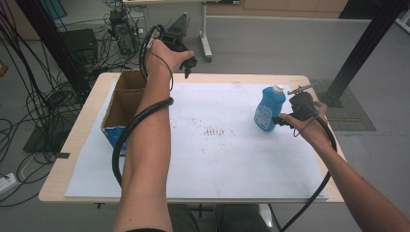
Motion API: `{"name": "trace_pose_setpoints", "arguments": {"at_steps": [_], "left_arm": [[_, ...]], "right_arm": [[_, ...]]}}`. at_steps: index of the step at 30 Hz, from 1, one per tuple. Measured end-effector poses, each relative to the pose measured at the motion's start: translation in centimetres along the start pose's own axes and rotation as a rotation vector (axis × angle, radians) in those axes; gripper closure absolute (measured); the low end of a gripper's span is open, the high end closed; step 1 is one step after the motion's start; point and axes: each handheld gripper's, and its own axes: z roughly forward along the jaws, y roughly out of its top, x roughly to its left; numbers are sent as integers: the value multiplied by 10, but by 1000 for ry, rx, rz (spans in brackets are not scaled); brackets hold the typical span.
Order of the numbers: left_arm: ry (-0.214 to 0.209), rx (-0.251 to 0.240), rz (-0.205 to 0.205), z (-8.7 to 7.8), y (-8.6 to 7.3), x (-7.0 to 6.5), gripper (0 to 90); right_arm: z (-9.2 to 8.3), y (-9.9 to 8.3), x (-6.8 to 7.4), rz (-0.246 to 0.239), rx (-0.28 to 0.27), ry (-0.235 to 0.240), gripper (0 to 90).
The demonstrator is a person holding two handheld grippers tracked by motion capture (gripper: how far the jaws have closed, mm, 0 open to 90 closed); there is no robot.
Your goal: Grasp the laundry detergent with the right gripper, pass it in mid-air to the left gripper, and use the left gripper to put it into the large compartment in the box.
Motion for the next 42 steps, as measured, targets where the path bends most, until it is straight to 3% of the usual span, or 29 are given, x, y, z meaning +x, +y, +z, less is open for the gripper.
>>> {"name": "trace_pose_setpoints", "arguments": {"at_steps": [20,36,42], "left_arm": [[5,1,7,6,2,-2,60],[2,6,14,10,5,-4,59],[2,3,14,10,6,-5,59]], "right_arm": [[31,-19,2,45,-197,-34,23],[45,-21,2,65,-253,-44,19],[47,-20,3,51,-276,-49,17]]}}
